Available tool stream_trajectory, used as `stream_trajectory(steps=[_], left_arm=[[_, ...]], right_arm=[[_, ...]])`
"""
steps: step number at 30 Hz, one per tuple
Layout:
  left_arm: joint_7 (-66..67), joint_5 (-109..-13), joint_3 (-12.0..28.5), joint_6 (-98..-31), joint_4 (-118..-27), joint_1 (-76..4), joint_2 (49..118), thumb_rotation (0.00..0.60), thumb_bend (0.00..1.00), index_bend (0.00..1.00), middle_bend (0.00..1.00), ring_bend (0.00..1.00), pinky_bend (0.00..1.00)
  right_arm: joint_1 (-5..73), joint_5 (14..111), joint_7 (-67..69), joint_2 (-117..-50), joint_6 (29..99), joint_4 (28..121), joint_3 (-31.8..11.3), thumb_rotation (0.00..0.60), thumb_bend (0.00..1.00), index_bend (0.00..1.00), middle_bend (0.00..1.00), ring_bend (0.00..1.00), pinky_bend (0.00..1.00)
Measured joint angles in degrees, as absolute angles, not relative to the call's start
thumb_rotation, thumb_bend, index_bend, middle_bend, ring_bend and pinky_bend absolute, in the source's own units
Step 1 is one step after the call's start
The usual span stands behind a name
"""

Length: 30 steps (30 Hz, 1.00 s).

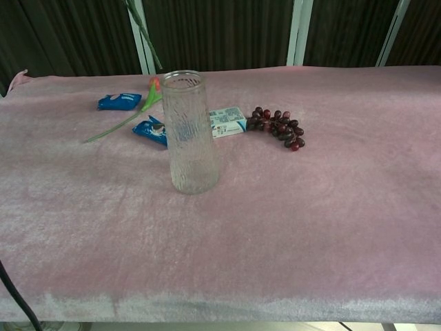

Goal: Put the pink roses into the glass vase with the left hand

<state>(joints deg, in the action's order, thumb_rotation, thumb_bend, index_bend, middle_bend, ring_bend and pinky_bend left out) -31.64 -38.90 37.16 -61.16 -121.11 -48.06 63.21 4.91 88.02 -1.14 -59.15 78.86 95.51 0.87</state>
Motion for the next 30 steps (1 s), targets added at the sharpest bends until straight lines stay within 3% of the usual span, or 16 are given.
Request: stream_trajectory(steps=[14,22,30], left_arm=[[-28.1,-30.6,39.1,-58.7,-121.3,-51.1,65.2,0.600,0.51,0.81,0.99,0.74,0.71],[-26.2,-30.0,37.1,-57.7,-118.9,-52.4,67.8,0.600,0.49,0.81,0.99,0.74,0.71],[-23.6,-29.9,33.1,-56.9,-111.1,-54.1,73.4,0.600,0.46,0.71,0.86,0.71,0.69]], right_arm=[[4.9,87.6,-1.3,-59.1,78.6,95.3,0.9,0.600,0.30,0.00,0.00,0.00,0.00],[4.8,87.7,-0.9,-58.9,78.8,95.3,0.9,0.600,0.30,0.00,0.00,0.00,0.00],[4.7,88.6,-0.4,-58.7,79.0,95.3,1.4,0.600,0.30,0.00,0.00,0.00,0.00]])
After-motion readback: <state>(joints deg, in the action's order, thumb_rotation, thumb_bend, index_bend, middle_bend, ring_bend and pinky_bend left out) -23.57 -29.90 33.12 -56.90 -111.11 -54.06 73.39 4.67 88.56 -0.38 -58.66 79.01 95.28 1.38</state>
